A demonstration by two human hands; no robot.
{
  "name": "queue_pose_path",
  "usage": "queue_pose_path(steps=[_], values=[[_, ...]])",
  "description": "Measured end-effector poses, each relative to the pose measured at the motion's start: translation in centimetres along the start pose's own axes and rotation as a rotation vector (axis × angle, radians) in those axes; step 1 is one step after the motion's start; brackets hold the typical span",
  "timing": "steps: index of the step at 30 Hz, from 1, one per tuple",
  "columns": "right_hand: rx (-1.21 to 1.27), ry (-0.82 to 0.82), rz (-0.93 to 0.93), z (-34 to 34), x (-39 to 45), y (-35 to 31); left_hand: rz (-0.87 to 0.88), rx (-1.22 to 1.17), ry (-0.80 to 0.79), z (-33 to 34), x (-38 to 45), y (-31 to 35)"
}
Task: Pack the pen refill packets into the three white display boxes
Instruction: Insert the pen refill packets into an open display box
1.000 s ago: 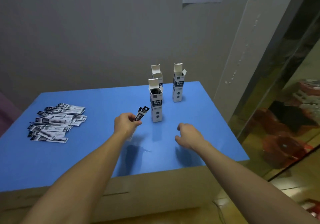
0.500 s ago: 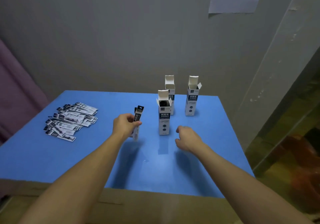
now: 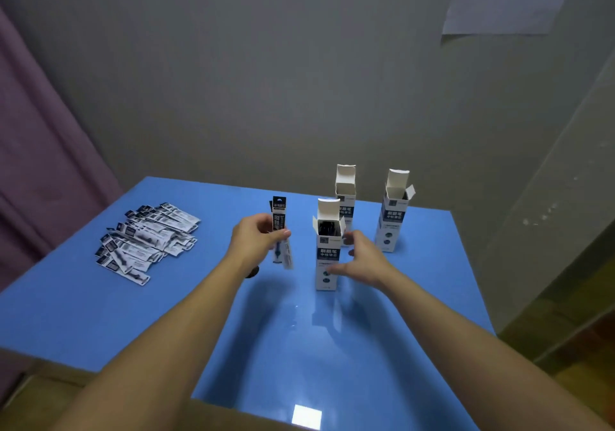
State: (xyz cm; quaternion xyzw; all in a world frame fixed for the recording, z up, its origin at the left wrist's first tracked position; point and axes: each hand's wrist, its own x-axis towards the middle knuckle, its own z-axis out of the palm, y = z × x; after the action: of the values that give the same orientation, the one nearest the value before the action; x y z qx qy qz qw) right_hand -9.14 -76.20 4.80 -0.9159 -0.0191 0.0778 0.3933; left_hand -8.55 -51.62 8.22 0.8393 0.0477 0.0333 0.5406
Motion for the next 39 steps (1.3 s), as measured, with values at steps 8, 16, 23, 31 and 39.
queue_pose_path(steps=[8, 16, 23, 31, 39], values=[[0.181, -0.004, -0.176, 0.3, 2.3, 0.3, 0.043, -0.087, 0.028, -2.0, -1.3, 3.5], [0.156, -0.006, -0.41, -0.7, 2.1, 1.0, 0.184, -0.272, 0.003, -1.2, -3.1, 7.9], [0.128, -0.013, -0.487, -1.5, 2.1, 0.7, 0.284, -0.39, 0.068, 0.9, -3.8, 10.5], [0.102, 0.031, -0.538, -1.7, 2.1, 0.7, 0.304, -0.17, 0.129, 2.9, -4.4, 10.5], [0.084, 0.021, -0.537, -1.3, 1.9, 1.1, 0.329, -0.151, 0.202, 4.7, -5.0, 11.6]])
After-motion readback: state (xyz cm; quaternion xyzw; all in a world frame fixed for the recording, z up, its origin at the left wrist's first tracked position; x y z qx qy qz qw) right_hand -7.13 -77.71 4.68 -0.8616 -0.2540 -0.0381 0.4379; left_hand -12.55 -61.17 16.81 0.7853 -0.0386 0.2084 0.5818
